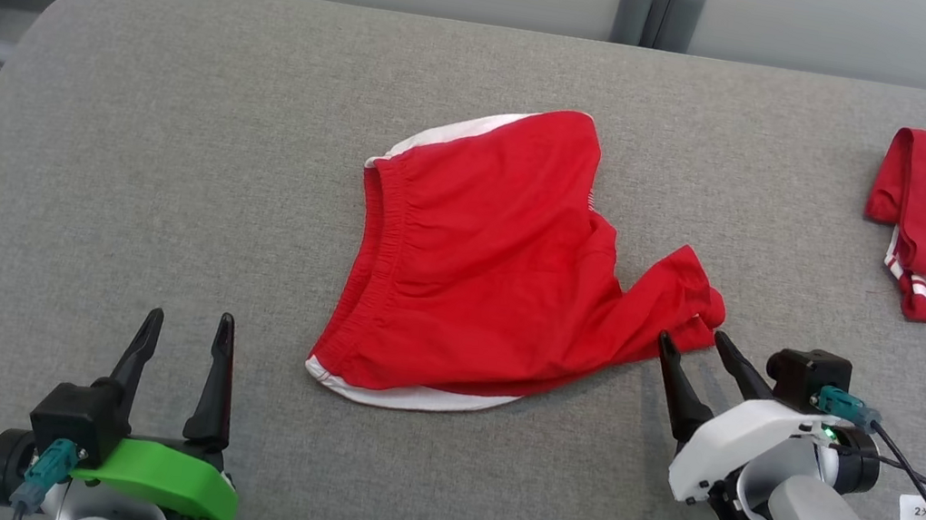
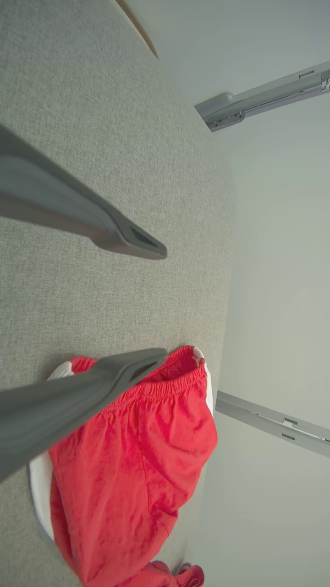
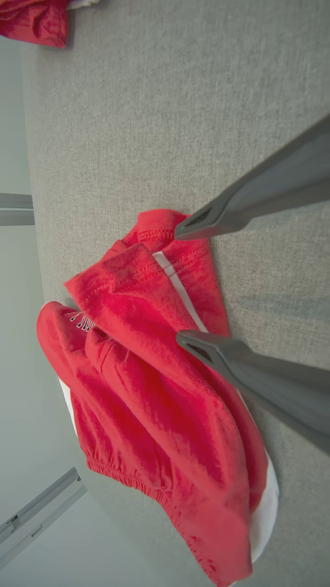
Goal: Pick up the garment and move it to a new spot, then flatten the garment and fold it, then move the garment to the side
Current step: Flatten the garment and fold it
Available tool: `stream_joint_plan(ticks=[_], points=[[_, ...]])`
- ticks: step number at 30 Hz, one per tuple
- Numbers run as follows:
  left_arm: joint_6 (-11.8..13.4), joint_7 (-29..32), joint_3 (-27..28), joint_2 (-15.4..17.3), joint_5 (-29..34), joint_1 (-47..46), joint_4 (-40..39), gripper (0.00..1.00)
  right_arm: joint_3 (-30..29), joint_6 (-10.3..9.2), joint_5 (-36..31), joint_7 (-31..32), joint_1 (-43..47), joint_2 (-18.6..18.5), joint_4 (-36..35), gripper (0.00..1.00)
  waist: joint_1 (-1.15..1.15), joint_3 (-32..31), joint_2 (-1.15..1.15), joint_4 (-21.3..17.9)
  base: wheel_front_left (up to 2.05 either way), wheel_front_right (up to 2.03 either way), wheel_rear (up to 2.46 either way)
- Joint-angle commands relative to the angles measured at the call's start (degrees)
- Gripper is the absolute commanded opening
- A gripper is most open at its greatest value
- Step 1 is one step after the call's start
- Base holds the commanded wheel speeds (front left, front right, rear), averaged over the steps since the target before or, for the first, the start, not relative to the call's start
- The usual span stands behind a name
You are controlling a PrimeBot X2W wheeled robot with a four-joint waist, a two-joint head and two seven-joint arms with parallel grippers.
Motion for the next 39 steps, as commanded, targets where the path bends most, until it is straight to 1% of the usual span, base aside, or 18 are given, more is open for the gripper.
stream_joint_plan(ticks=[1,10,11,12,13,14,15,16,17,20,30,35,39], points=[[-0.2,-0.1,-0.1,0.0,-0.2,0.1,0.1,1.0,0.3,0.0,0.6,-0.1,-1.0,0.2,0.8,1.0,0.0,-0.2,0.0,0.4,0.0,0.0,0.0],[-0.3,-0.1,0.0,0.0,0.3,0.5,0.2,1.0,0.8,0.0,2.4,-0.6,-4.0,1.6,7.1,1.0,0.0,-0.5,0.0,2.2,0.0,0.0,0.0],[-0.3,-0.1,-0.1,0.0,0.3,0.6,0.2,1.0,0.9,0.0,2.7,-0.6,-4.3,1.6,7.7,0.97,0.0,-0.5,0.0,2.4,0.0,0.0,0.0],[-0.3,-0.1,-0.1,0.0,0.3,0.6,0.2,1.0,1.0,0.0,2.8,-0.7,-4.6,1.7,8.3,0.84,0.0,-0.5,0.0,2.5,0.0,0.0,0.0],[-0.3,-0.1,0.0,0.0,0.3,0.6,0.3,1.0,1.0,0.0,2.9,-0.9,-4.9,1.8,8.9,0.49,0.0,-0.5,0.0,2.7,0.0,0.0,0.0],[-0.3,-0.1,0.0,0.0,0.4,0.6,0.3,1.0,1.0,0.0,3.1,-1.0,-5.3,1.9,9.5,0.35,0.0,-0.5,0.0,2.8,0.0,0.0,0.0],[-0.3,-0.1,0.0,0.0,0.4,0.6,0.3,1.0,1.0,0.0,3.2,-1.0,-5.6,2.0,10.0,0.19,0.0,-0.5,0.0,2.9,0.0,0.0,0.0],[-0.3,-0.1,0.1,0.0,0.4,0.5,0.3,1.0,1.1,0.0,3.2,-1.1,-5.9,2.1,10.4,0.07,0.0,-0.4,0.0,3.0,0.0,0.0,0.0],[-0.4,-0.1,0.2,0.0,0.5,0.5,0.3,1.0,1.2,0.0,3.0,-1.2,-6.3,2.2,10.7,0.0,0.0,-0.4,0.0,3.0,0.0,0.0,0.0],[-0.4,-0.1,0.3,0.0,0.6,0.3,0.3,1.0,1.8,0.0,3.0,-1.4,-7.2,2.6,10.5,0.0,0.0,-0.2,0.0,3.0,0.0,0.0,0.0],[-0.1,-0.1,-0.3,0.0,-0.2,0.0,0.5,1.0,2.3,0.0,3.1,-1.5,-9.6,2.2,8.4,0.0,0.0,0.3,0.0,3.1,0.0,0.0,0.0],[-0.2,-0.1,-1.3,0.0,-0.4,-0.8,0.8,1.0,3.2,0.0,3.0,-1.2,-12.6,3.1,11.1,0.0,0.0,0.7,0.0,3.9,0.0,0.0,0.0],[-0.2,-0.1,-1.9,0.0,-0.6,-1.1,1.0,1.0,4.2,0.0,3.9,-0.8,-15.5,3.7,15.4,0.0,0.0,0.8,0.0,4.9,0.0,0.0,0.0]])
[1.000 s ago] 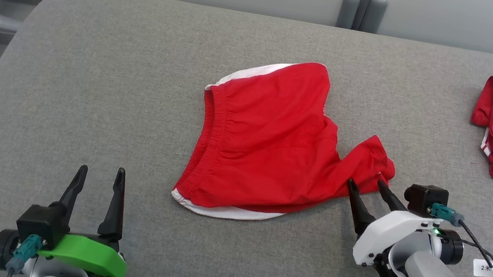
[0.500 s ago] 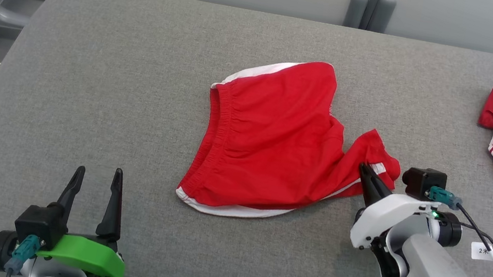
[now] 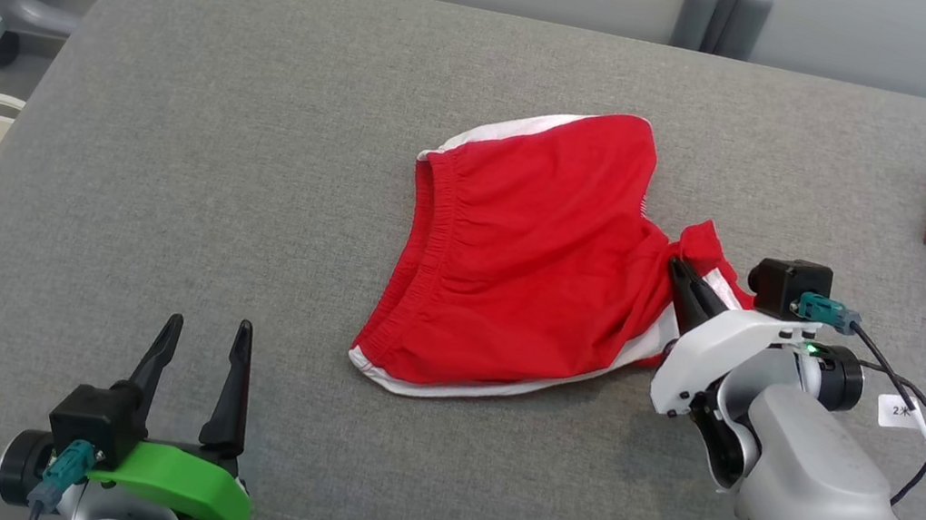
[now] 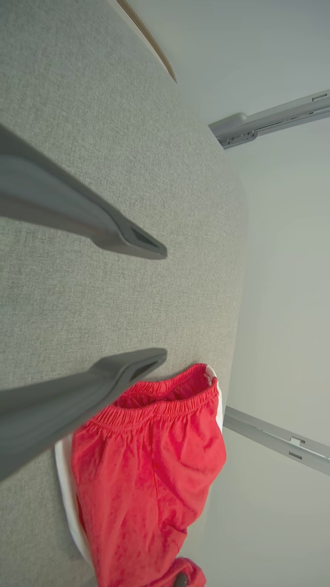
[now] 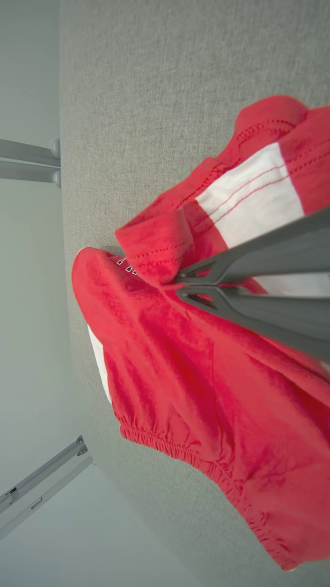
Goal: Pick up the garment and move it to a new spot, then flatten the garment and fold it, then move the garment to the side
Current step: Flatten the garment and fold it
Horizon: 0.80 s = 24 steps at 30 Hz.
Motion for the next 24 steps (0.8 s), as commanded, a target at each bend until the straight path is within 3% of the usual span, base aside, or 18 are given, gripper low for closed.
stream_joint_plan(ticks=[1,3,4,5,13,24], points=[[0.1,-0.1,0.0,0.1,-0.2,-0.9,0.0,1.0,0.3,0.0,0.5,0.1,-0.8,-0.1,1.1,0.01,0.0,0.0,0.0,0.4,0.0,0.0,0.0],[0.1,-0.1,-0.2,0.1,-0.3,-0.9,0.1,1.0,0.5,0.0,0.4,0.0,-1.6,-0.1,3.0,0.26,0.0,-0.1,0.0,0.7,0.0,0.0,0.0],[0.2,-0.1,-0.2,0.1,-0.3,-0.9,0.1,1.0,0.6,0.0,0.2,-0.1,-2.0,-0.2,4.0,0.51,0.0,-0.1,0.0,0.8,0.0,0.0,0.0],[0.2,-0.1,-0.3,0.1,-0.3,-0.9,0.1,1.0,0.7,0.0,0.2,-0.2,-2.1,-0.2,4.7,1.0,0.0,-0.1,0.0,0.9,0.0,0.0,0.0],[0.5,-0.1,0.6,0.1,-0.3,-0.1,-0.4,1.0,0.9,0.0,0.5,-0.7,-1.0,-0.4,3.8,1.0,0.0,-0.5,0.0,-0.4,0.0,0.0,0.0],[0.9,-0.1,2.3,0.1,0.1,1.2,-1.9,1.0,-2.4,-0.01,-5.0,-0.7,7.1,-3.2,-12.6,1.0,0.0,-2.2,0.0,-4.0,0.0,0.0,0.0]])
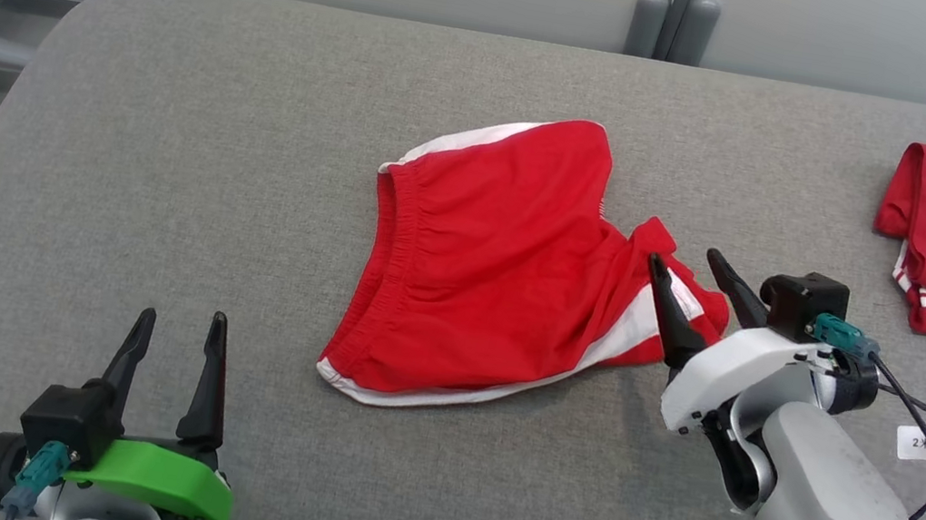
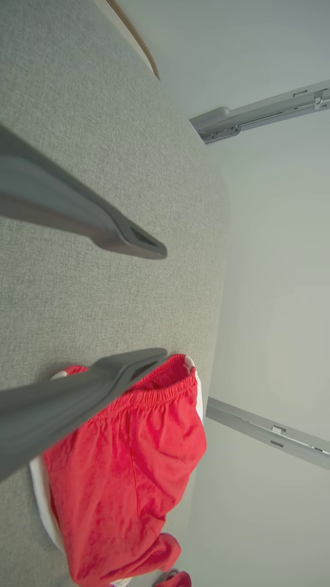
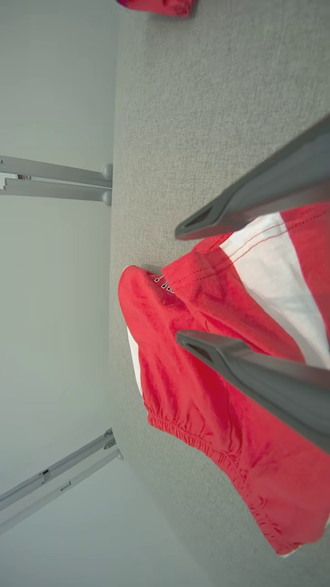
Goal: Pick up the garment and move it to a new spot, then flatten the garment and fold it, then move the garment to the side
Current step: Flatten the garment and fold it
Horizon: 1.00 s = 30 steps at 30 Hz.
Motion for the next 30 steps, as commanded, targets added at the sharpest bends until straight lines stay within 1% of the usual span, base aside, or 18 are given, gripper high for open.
stream_joint_plan(ticks=[1,6,7,13,20,25,30], points=[[0.3,-0.1,0.5,0.1,0.2,0.9,-0.4,1.0,-0.9,-0.02,-1.1,-0.2,1.9,-0.8,-2.3,1.0,0.0,-0.7,0.0,-1.0,0.0,0.0,0.0],[0.9,-0.1,1.7,0.1,0.0,2.5,-1.5,1.0,-4.6,-0.01,-5.3,-0.2,7.4,-1.4,-10.4,1.0,0.0,-1.8,0.0,-2.4,0.0,0.0,0.0],[0.9,-0.1,1.7,0.1,0.0,2.5,-1.5,1.0,-4.6,-0.01,-5.3,-0.2,7.4,-1.4,-10.4,1.0,0.0,-1.8,0.0,-2.4,0.0,0.0,0.0],[1.7,-0.1,3.4,0.1,0.1,4.8,-2.7,1.0,-9.5,-0.01,-8.7,-0.2,13.5,-0.4,-16.9,1.0,0.0,-3.7,0.0,-4.3,0.0,0.0,0.0],[2.6,-0.1,5.4,0.1,2.2,8.1,-4.5,1.0,-13.9,-0.01,-10.9,-0.2,19.7,0.3,-21.4,1.0,0.0,-6.0,0.0,-6.5,0.0,0.0,0.0],[2.9,-0.1,7.0,0.1,2.6,10.0,-6.0,1.0,-16.7,-0.01,-12.1,-0.2,23.1,1.0,-23.5,1.0,0.0,-6.8,0.0,-7.8,0.0,0.0,0.0],[2.0,-0.1,7.5,0.1,3.5,11.0,-7.0,1.0,-18.7,-0.01,-13.3,-0.2,26.1,2.0,-24.9,1.0,0.0,-7.3,0.0,-8.4,0.0,0.0,0.0]])
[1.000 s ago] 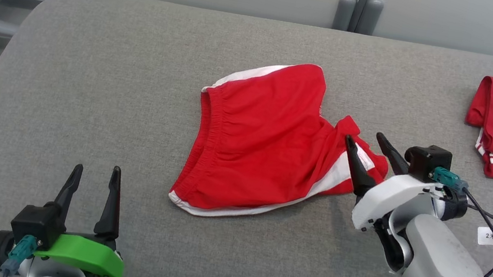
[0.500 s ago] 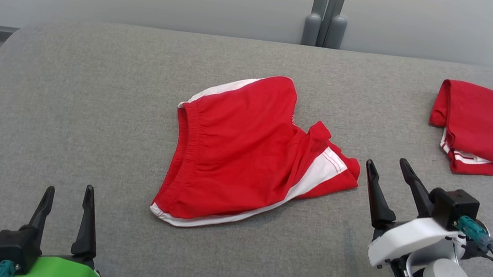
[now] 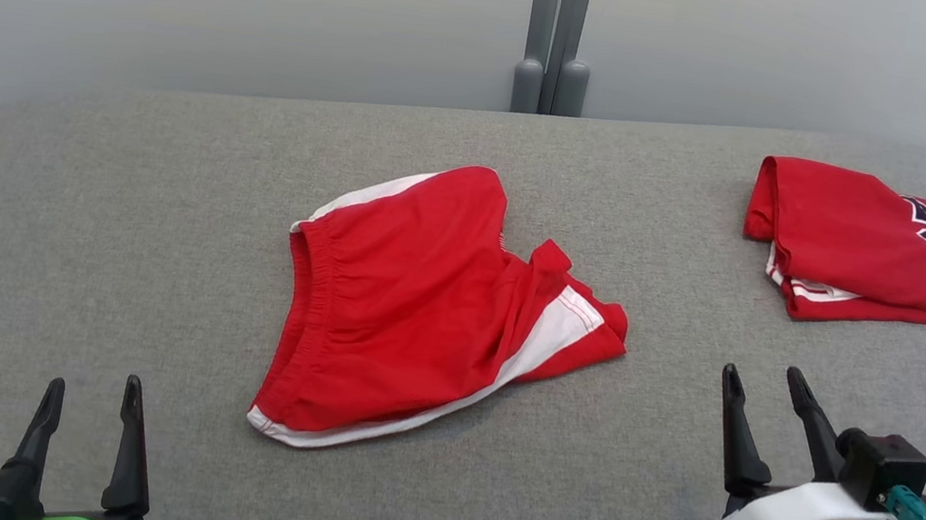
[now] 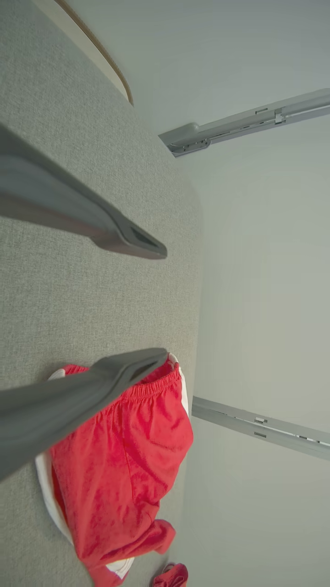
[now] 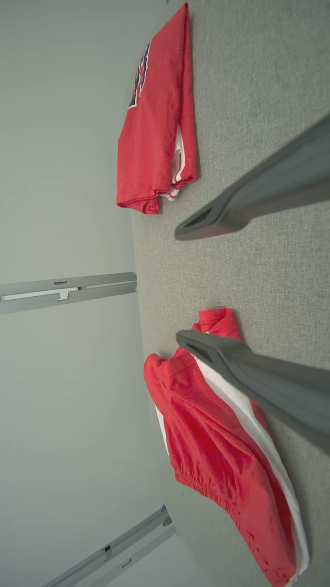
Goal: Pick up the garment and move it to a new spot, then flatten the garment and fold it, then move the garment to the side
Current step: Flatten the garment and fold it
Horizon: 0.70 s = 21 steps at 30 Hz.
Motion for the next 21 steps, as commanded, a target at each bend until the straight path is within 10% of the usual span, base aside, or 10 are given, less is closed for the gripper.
stream_joint_plan(ticks=[1,21], points=[[-0.6,-0.1,0.2,0.1,0.6,1.2,-0.1,1.0,-0.5,0.0,-0.8,-0.2,1.5,0.3,-0.7,1.0,0.0,-0.3,0.0,-0.4,0.0,0.0,0.0],[-2.2,-0.1,-0.8,0.5,2.4,1.2,0.8,1.0,-2.9,0.0,-3.8,0.6,5.2,3.3,-3.9,1.0,0.0,-0.7,0.0,-0.6,0.0,0.0,0.0]])
